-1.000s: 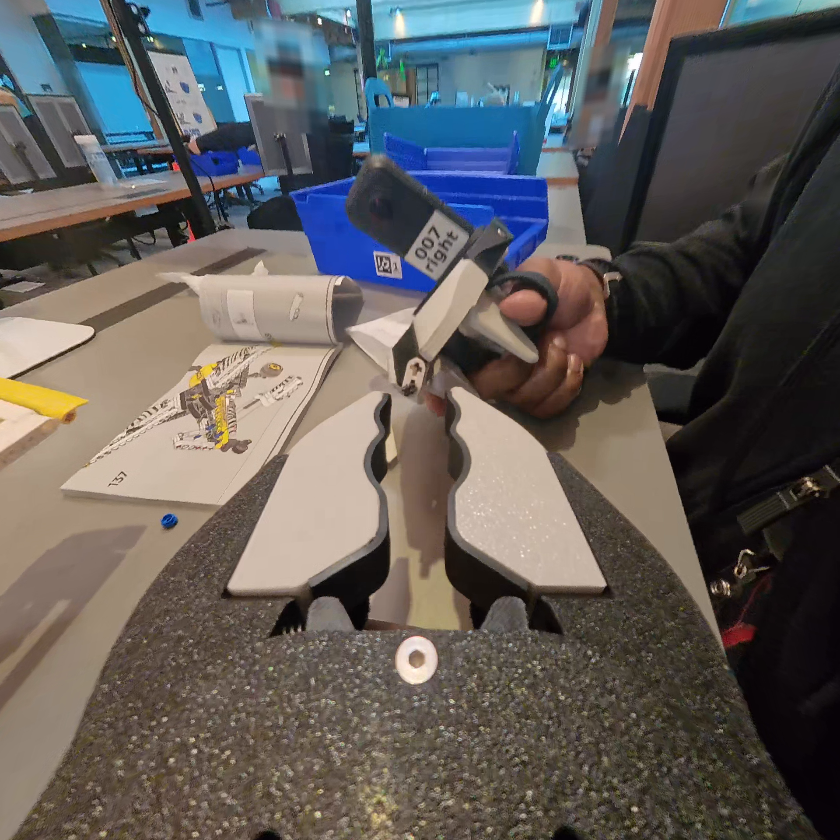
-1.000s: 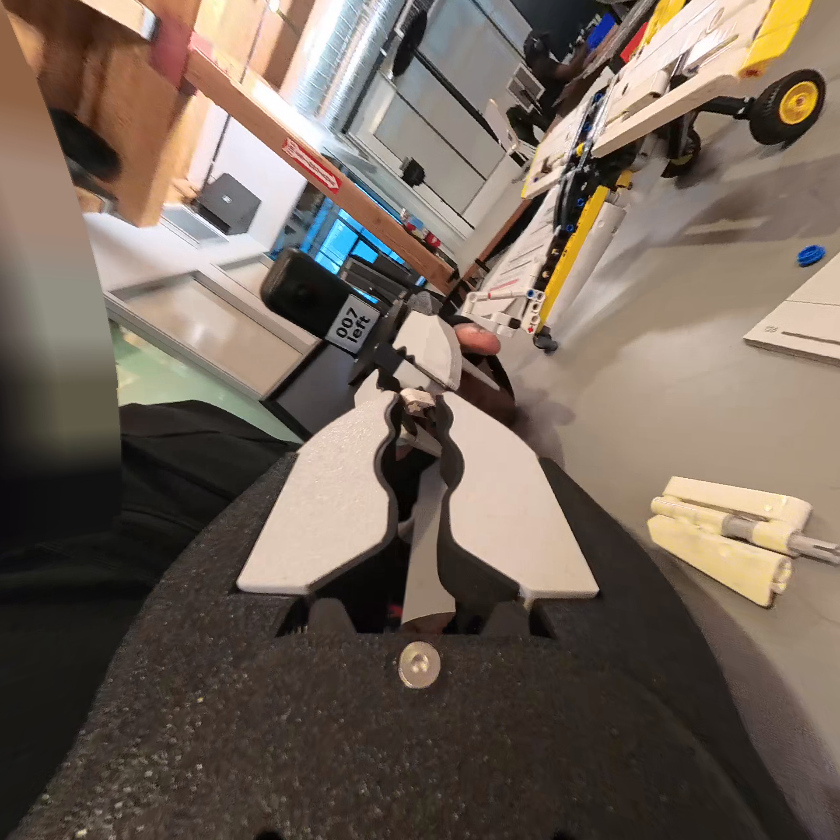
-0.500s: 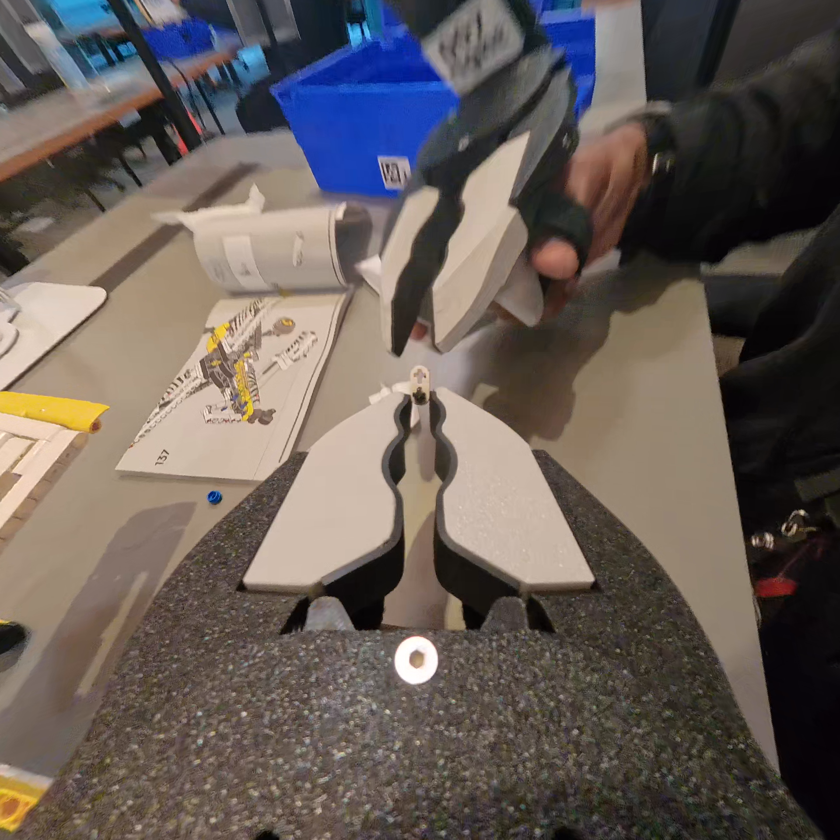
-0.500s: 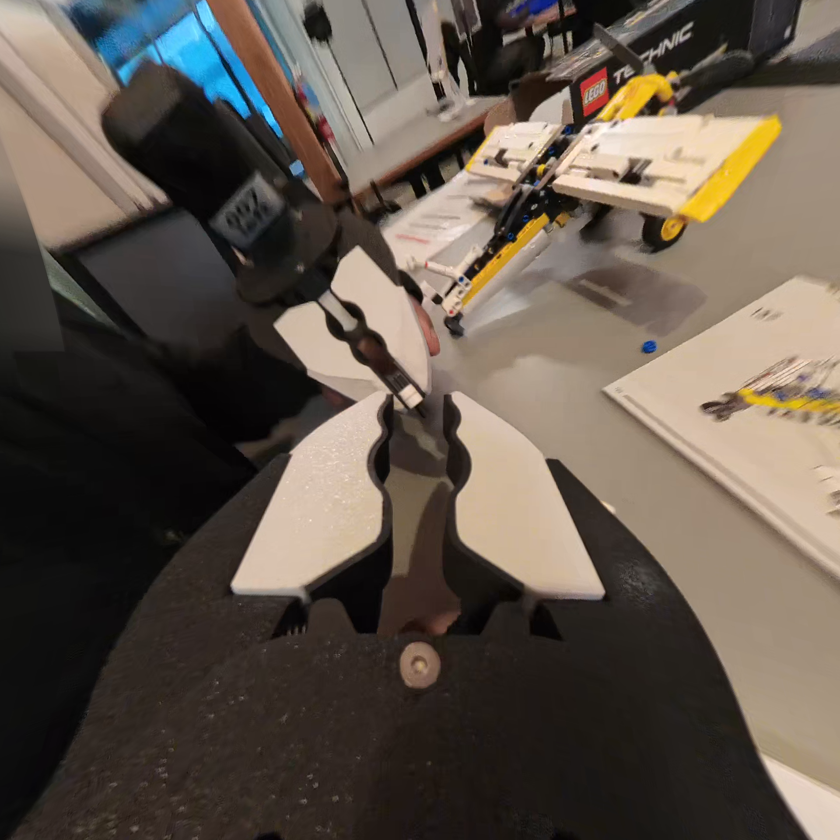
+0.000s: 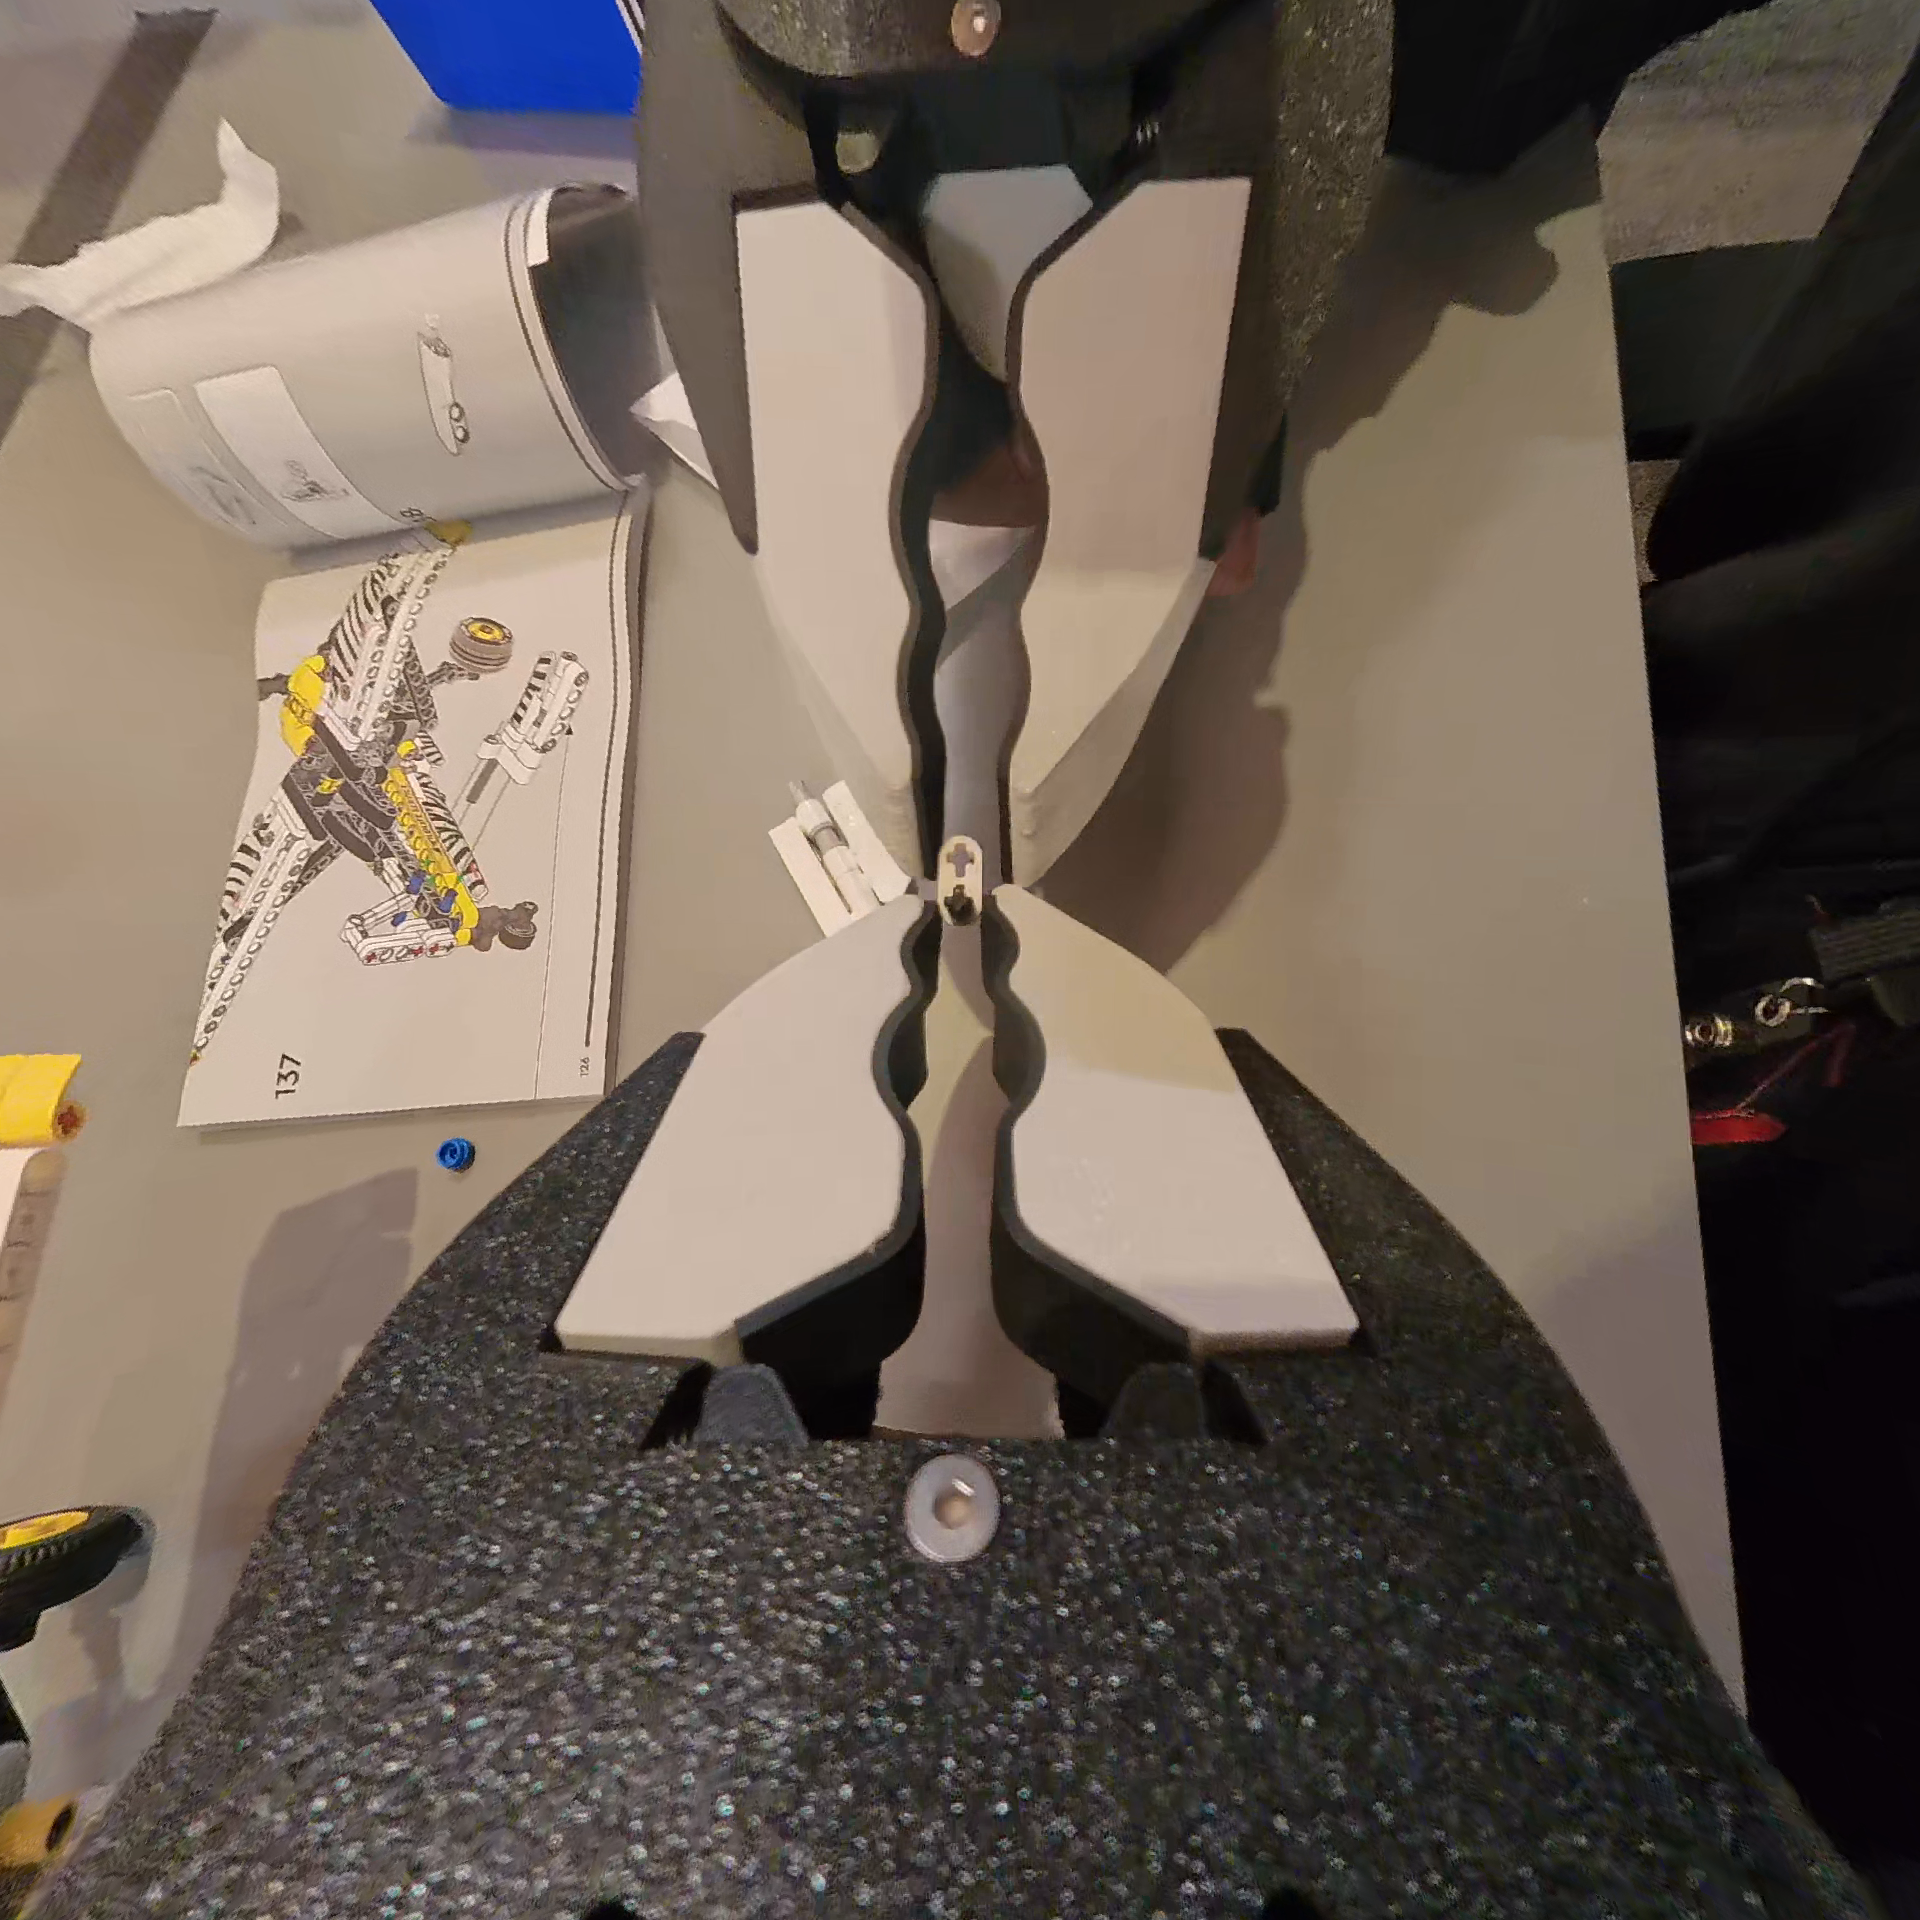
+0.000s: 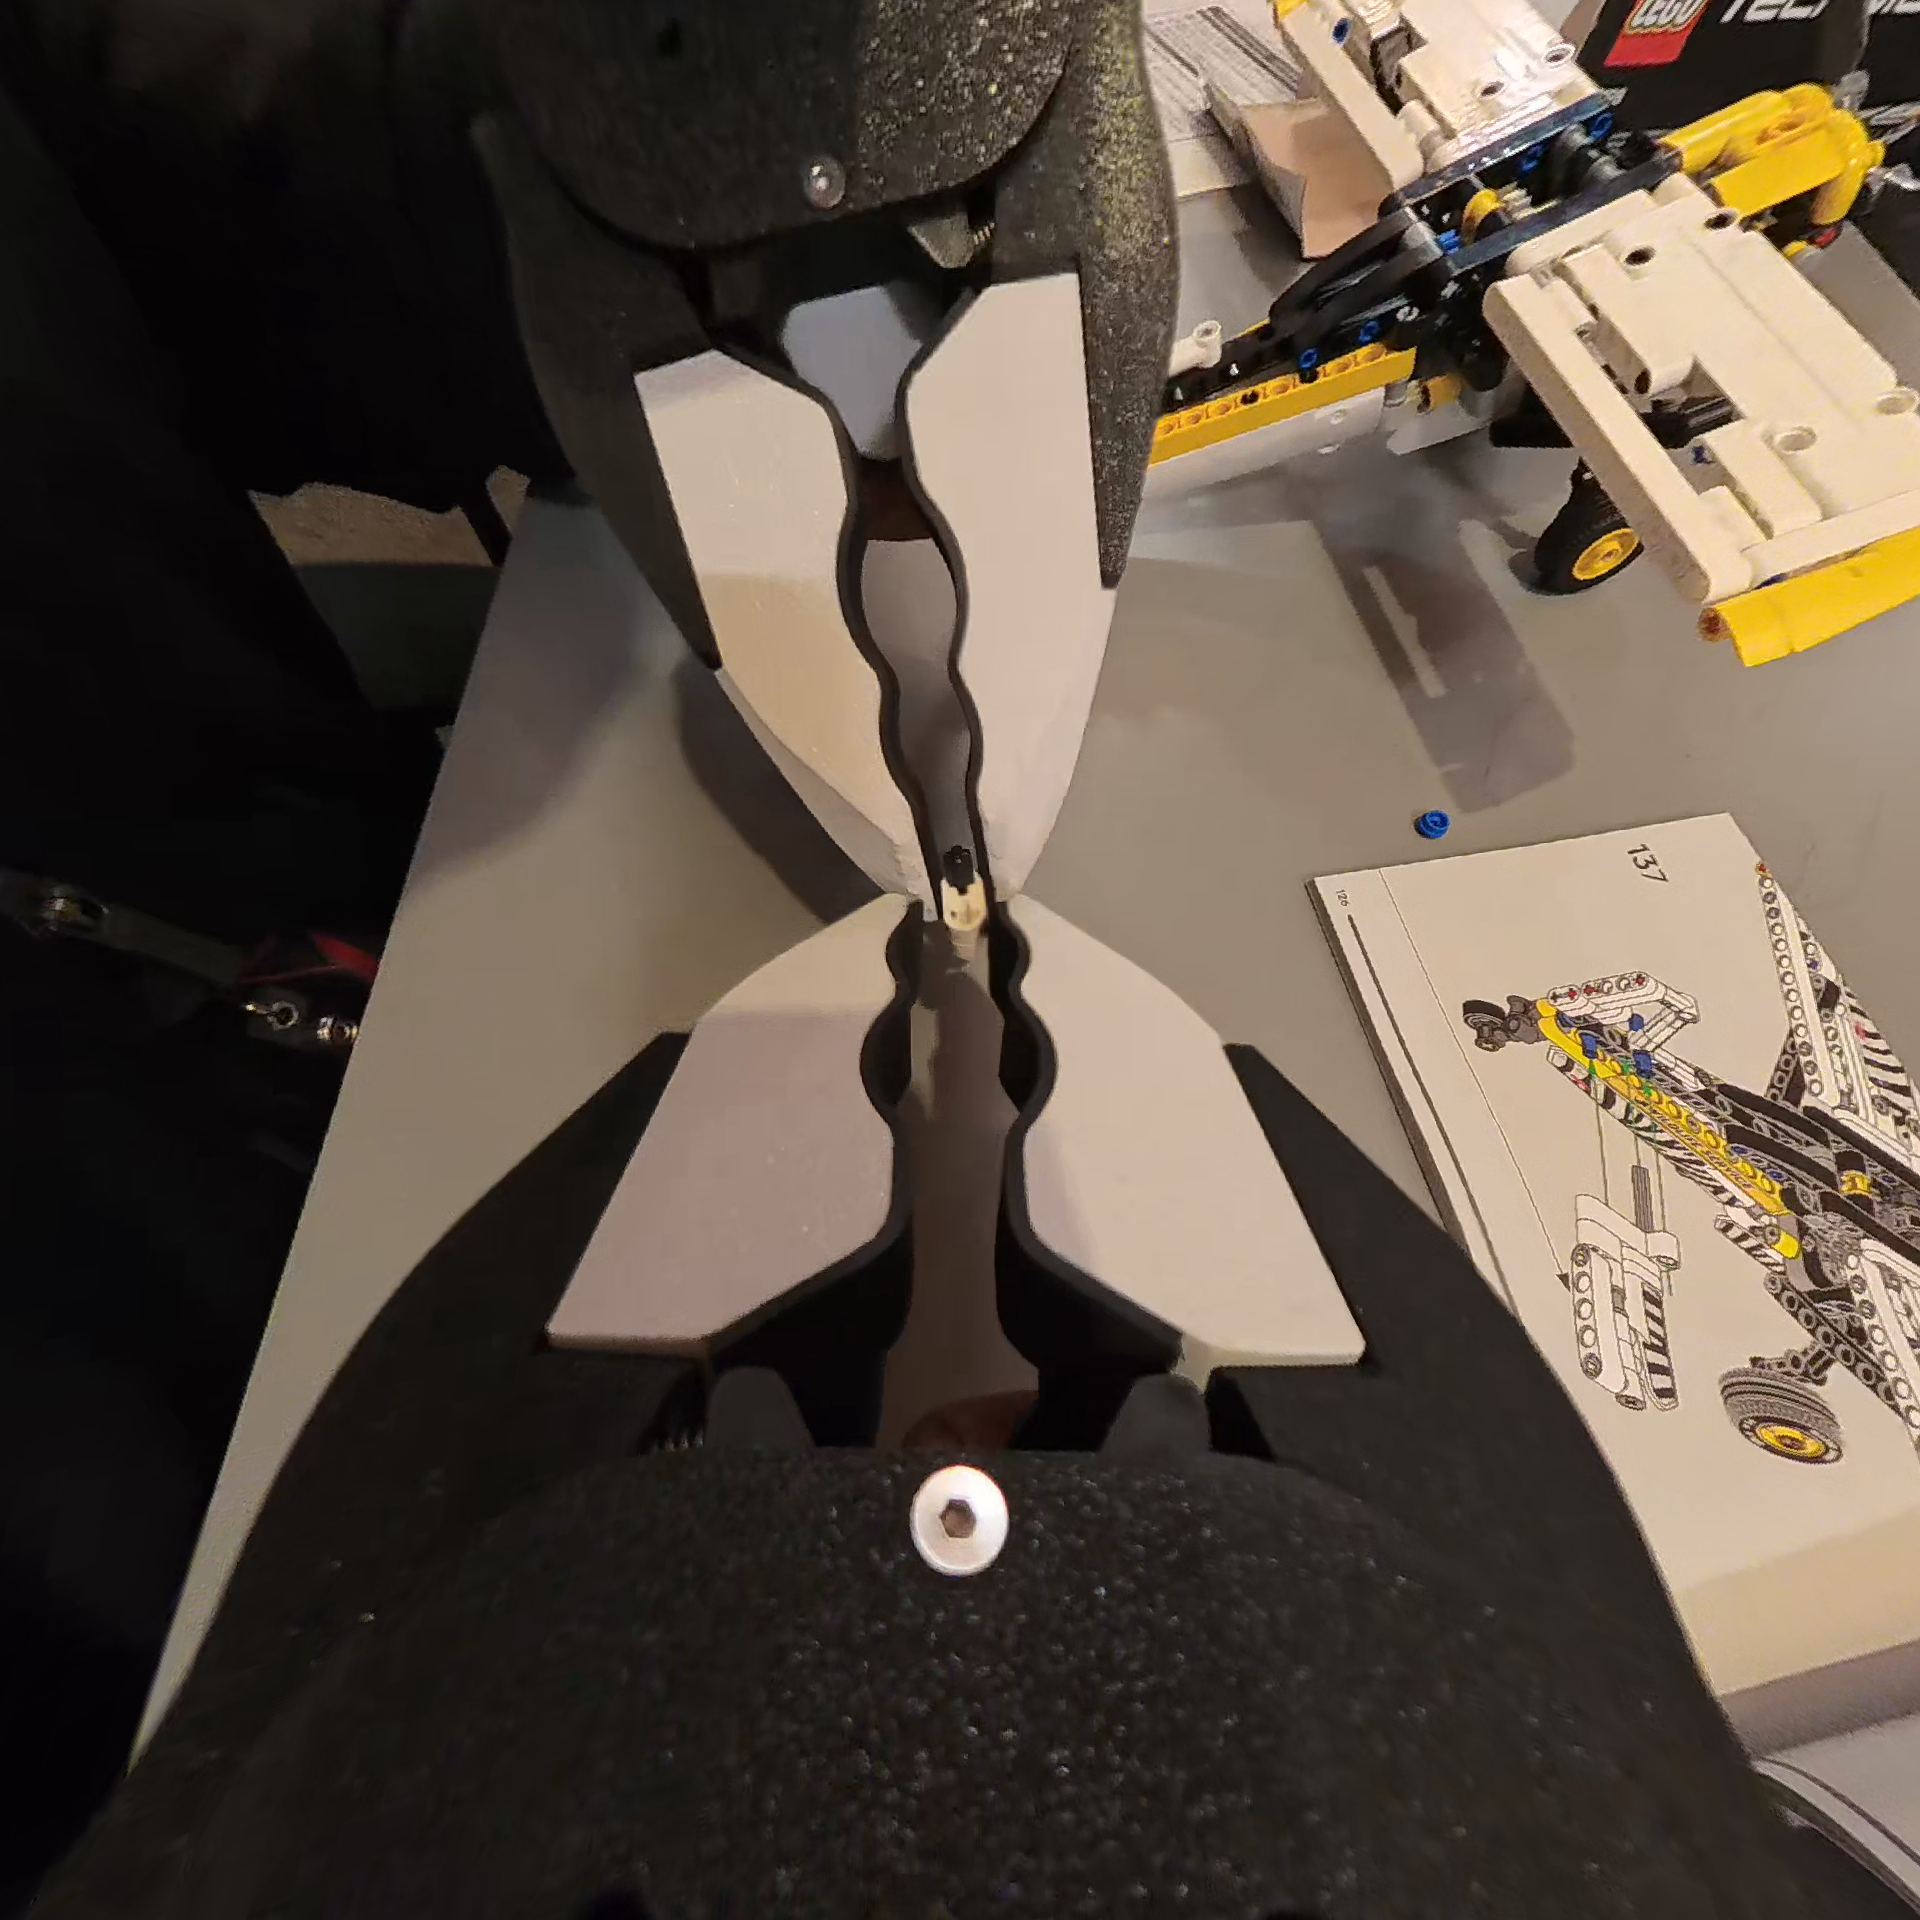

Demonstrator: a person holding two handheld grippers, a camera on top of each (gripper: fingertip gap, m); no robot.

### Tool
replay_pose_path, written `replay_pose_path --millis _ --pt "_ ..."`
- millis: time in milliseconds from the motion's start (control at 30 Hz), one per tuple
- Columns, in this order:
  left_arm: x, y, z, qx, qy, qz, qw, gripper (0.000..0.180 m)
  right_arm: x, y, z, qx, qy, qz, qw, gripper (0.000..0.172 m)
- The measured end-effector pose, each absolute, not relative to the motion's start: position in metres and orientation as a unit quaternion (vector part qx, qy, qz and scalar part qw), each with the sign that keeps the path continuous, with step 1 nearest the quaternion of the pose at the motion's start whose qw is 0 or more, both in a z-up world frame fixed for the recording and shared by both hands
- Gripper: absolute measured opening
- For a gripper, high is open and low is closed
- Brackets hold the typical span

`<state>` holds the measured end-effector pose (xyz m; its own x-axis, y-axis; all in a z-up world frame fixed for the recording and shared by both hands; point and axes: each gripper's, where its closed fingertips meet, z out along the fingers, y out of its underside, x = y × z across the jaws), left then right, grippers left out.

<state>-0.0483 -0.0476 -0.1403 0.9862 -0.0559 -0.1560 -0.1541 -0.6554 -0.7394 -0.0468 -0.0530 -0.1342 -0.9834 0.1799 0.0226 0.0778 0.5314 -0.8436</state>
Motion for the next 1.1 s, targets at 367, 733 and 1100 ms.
replay_pose_path --millis 367,733,1100 --pt "-0.057 -0.031 -0.127 -0.887 0.033 0.027 0.460 0.018 -0.061 -0.036 -0.119 -0.165 -0.810 0.562 -0.013 0.007" --pt "-0.097 0.007 -0.081 -0.738 -0.108 -0.071 0.663 0.023 -0.098 0.001 -0.077 -0.340 -0.557 0.741 -0.156 0.007" --pt "-0.099 0.024 -0.085 -0.719 -0.105 -0.104 0.679 0.009 -0.103 0.011 -0.077 -0.351 -0.532 0.757 -0.144 0.007"
